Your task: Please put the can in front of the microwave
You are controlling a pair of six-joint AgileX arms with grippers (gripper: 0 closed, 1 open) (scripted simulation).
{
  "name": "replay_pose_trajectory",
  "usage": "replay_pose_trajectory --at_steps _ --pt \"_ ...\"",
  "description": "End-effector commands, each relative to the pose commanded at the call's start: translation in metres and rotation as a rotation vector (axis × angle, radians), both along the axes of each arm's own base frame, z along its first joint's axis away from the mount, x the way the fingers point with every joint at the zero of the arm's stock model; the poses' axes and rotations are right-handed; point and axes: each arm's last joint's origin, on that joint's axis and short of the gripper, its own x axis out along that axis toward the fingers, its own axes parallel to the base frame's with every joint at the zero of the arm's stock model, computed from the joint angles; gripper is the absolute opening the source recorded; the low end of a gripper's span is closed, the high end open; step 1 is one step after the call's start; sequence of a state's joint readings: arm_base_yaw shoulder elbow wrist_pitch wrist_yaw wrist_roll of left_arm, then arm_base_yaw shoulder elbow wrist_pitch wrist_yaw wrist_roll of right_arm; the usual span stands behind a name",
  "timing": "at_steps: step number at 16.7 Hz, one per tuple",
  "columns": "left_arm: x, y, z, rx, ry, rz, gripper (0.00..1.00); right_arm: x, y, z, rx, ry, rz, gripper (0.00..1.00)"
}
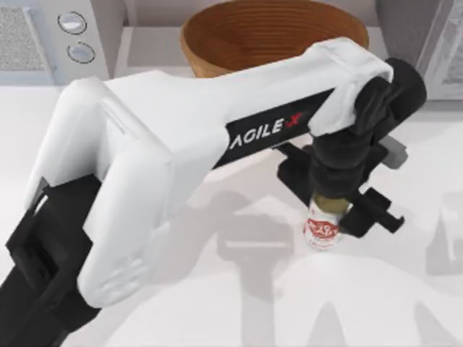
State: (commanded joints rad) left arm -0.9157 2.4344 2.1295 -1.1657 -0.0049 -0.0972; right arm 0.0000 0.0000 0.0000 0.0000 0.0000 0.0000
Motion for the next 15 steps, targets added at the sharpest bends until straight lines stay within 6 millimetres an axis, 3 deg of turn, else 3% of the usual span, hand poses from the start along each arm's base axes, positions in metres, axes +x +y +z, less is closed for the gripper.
replay_pose_trajectory --at_steps 10,15 --pt "0.000 0.000 0.001 -0.001 -0.001 -0.002 0.00 0.000 0.000 0.000 0.000 0.000 0.000 1.00" --pt "0.001 0.000 0.032 -0.001 -0.001 0.000 0.00 0.000 0.000 0.000 0.000 0.000 0.000 1.00"
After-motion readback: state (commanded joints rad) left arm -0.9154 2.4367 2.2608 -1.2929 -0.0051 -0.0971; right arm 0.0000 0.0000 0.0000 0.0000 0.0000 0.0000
